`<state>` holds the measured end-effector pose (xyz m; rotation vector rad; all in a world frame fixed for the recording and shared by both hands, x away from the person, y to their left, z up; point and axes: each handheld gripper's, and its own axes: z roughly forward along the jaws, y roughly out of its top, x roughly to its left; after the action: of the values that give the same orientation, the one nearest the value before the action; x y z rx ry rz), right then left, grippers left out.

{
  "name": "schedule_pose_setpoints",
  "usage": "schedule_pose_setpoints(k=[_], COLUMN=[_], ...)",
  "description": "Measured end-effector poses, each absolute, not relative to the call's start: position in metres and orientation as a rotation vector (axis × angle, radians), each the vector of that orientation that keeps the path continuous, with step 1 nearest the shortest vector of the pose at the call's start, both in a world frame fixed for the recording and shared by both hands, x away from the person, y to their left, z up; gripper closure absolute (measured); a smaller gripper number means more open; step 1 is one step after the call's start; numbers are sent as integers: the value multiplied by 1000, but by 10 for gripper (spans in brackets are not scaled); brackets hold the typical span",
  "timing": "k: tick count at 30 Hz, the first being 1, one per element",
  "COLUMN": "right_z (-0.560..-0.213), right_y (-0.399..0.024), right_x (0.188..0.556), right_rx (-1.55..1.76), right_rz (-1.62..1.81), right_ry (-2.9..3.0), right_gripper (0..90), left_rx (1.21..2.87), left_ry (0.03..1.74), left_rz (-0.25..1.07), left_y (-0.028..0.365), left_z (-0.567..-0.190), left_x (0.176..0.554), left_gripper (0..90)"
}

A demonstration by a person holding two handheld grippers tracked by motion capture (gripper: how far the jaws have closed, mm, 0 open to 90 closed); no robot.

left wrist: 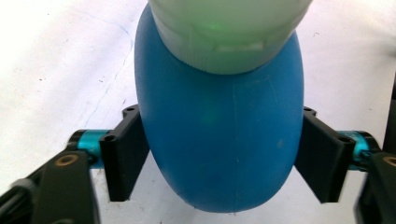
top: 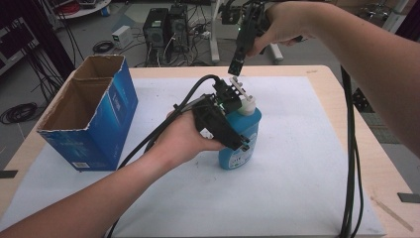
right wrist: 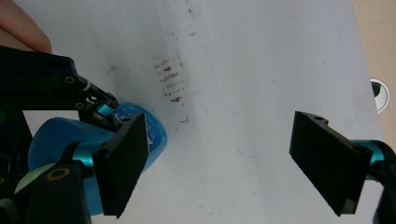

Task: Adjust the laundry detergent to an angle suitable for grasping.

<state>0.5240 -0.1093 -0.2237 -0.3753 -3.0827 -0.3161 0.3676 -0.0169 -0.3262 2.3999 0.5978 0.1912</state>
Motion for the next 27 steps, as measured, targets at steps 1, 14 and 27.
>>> schedule_pose_setpoints(k=[1,14,27], right_z=[-224,-224,-224], right_y=[-109,-110,-110], right_x=[524,524,523], right_rx=[-374,-376,-386], right_rz=[-317,-320,-321], right_ry=[-3081,-3078,-3077], right_gripper=[191,190,190], left_rx=[2404,2405,2406], left_ry=[600,613,625], left_rz=[188,216,223], left_y=[-17,-18,-20], left_z=[-327,-328,-331], left_x=[367,367,366], left_gripper=[262,318,375])
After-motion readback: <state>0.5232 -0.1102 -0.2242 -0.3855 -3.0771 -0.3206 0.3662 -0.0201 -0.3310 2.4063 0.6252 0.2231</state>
